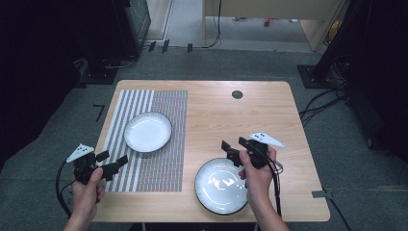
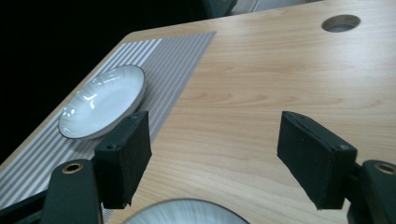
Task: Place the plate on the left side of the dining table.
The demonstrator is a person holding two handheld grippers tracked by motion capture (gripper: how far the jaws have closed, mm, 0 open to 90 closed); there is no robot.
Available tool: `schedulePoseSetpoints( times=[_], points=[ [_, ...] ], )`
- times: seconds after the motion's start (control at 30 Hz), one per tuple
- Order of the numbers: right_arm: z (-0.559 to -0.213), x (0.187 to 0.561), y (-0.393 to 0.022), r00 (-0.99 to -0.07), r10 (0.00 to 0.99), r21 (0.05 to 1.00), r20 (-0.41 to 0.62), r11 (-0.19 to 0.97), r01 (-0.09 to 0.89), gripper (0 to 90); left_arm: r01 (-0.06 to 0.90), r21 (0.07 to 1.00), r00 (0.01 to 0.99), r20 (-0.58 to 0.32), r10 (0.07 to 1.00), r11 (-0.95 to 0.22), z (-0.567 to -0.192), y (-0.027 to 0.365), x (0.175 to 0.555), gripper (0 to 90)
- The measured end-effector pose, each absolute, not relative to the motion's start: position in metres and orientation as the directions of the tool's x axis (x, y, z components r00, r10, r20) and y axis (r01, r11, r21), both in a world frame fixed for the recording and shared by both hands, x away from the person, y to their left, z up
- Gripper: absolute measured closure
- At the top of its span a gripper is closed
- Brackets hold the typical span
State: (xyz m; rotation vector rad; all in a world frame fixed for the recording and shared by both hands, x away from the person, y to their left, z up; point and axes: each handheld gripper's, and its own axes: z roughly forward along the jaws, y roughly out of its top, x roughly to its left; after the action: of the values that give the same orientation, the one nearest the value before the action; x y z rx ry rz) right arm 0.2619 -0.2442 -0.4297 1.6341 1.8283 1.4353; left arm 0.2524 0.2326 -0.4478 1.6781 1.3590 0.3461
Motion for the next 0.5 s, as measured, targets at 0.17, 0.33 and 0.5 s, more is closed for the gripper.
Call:
schedulePoseSetpoints(
  times=[0.17, 0.33, 0.5],
  points=[
    [-0.438, 0.252, -0.261, -0.277, 0.889, 0.808, 0.364, -0.153, 0.569, 26.0, 0.628, 0.776, 0.34, -0.343, 0.876, 0.06, -0.457, 0.234, 0.24, 11.9],
    [-0.446, 0.243, -0.275, -0.258, 0.901, 0.813, 0.349, -0.154, 0.562, 26.0, 0.613, 0.788, 0.336, -0.324, 0.884, 0.055, -0.457, 0.235, 0.23, 12.0],
    [-0.454, 0.234, -0.289, -0.231, 0.911, 0.813, 0.343, -0.164, 0.559, 26.3, 0.591, 0.805, 0.326, -0.299, 0.897, 0.054, -0.462, 0.238, 0.22, 12.0]
  ],
)
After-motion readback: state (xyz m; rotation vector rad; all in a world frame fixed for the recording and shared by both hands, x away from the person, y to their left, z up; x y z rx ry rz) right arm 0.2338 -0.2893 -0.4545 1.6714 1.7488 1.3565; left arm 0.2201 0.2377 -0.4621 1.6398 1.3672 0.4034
